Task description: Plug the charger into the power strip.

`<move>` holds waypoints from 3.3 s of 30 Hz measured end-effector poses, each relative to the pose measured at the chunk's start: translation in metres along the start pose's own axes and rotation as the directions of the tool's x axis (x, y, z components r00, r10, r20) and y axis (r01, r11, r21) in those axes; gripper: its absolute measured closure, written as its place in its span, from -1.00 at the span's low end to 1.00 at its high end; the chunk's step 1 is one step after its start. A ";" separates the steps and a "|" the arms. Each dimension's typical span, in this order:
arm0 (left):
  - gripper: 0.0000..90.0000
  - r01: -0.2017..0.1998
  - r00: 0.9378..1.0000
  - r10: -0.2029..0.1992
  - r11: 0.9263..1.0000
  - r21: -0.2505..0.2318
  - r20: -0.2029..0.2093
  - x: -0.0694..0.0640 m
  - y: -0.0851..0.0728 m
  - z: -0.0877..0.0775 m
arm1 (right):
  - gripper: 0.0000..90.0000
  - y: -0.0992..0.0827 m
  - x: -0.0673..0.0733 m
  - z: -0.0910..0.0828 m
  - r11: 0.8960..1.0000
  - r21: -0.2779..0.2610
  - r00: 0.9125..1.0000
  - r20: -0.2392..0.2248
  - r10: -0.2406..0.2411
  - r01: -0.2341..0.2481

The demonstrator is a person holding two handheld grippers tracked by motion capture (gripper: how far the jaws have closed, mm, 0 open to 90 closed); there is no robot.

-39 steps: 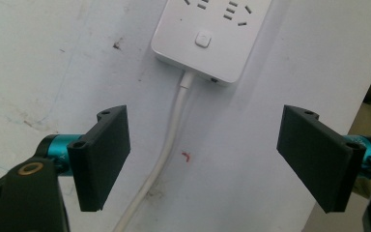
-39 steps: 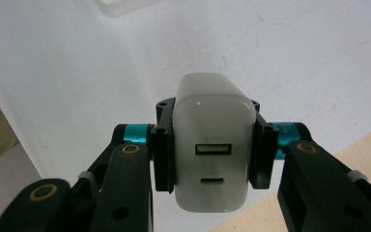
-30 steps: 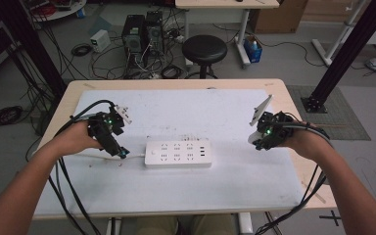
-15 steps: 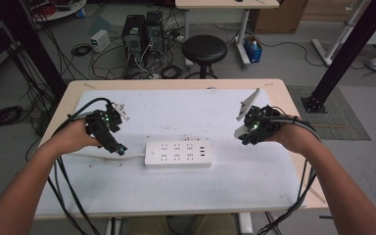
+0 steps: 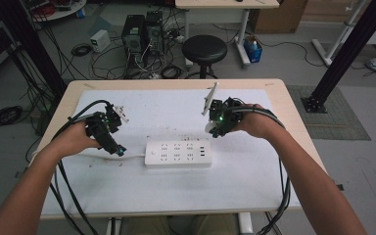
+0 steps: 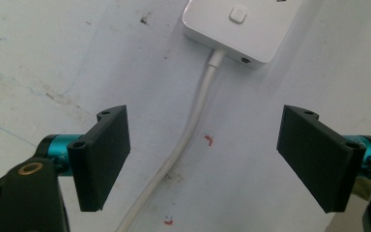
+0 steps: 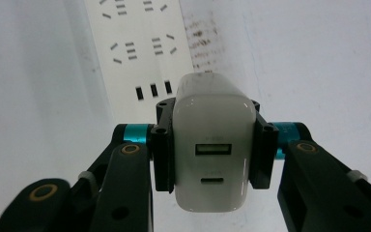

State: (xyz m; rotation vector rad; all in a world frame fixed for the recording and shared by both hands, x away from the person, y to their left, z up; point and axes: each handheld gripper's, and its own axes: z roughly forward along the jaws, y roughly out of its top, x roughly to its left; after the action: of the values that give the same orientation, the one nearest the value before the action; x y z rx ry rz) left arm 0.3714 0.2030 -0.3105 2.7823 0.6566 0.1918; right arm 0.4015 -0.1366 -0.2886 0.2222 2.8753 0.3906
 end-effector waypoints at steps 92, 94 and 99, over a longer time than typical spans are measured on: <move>-0.57 -0.042 0.998 0.043 0.999 -0.019 0.045 0.000 -0.020 0.030 | 0.36 0.067 0.016 0.109 0.970 0.223 0.984 -0.169 -0.056 0.094; -0.57 -0.045 0.998 0.046 0.999 -0.014 0.043 -0.001 -0.021 0.030 | 0.36 0.066 0.015 0.108 0.972 0.215 0.984 -0.165 -0.060 0.095; -0.57 -0.044 0.998 0.044 0.999 -0.010 0.048 -0.002 -0.023 0.030 | 0.36 0.064 0.016 0.107 0.975 0.206 0.985 -0.165 -0.051 0.085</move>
State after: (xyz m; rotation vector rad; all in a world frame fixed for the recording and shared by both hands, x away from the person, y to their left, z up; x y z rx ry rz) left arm 0.3658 0.2147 -0.3462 2.7849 0.5819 0.1363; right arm 0.4201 -0.0461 -0.3747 0.1330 3.0720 0.0898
